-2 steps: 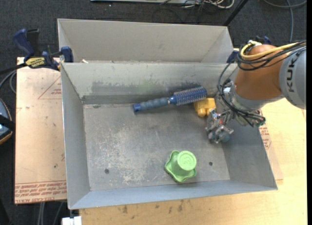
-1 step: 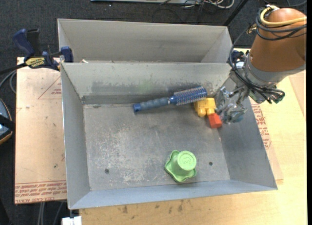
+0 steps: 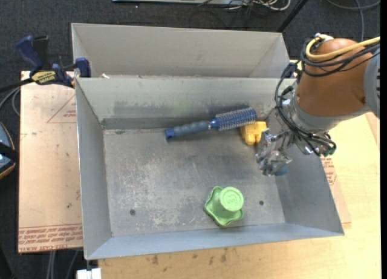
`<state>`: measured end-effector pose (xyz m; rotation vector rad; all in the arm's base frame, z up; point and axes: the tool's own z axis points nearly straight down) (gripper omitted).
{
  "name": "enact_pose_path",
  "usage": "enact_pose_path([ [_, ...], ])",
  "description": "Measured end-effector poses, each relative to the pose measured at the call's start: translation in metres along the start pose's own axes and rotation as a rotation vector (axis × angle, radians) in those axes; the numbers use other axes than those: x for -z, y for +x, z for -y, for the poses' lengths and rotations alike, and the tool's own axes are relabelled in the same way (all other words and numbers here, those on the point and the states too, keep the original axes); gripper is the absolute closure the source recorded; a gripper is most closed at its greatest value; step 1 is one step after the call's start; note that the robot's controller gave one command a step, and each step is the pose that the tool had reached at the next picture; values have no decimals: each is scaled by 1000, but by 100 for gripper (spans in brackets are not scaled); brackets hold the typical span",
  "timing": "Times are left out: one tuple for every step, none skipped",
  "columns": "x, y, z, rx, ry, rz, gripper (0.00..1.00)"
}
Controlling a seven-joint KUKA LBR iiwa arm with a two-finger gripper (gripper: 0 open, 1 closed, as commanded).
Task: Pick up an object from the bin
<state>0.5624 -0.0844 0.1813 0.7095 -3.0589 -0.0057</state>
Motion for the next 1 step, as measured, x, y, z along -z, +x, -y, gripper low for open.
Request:
enact_pose_path([
  [185, -2, 5, 0, 11, 12, 100],
])
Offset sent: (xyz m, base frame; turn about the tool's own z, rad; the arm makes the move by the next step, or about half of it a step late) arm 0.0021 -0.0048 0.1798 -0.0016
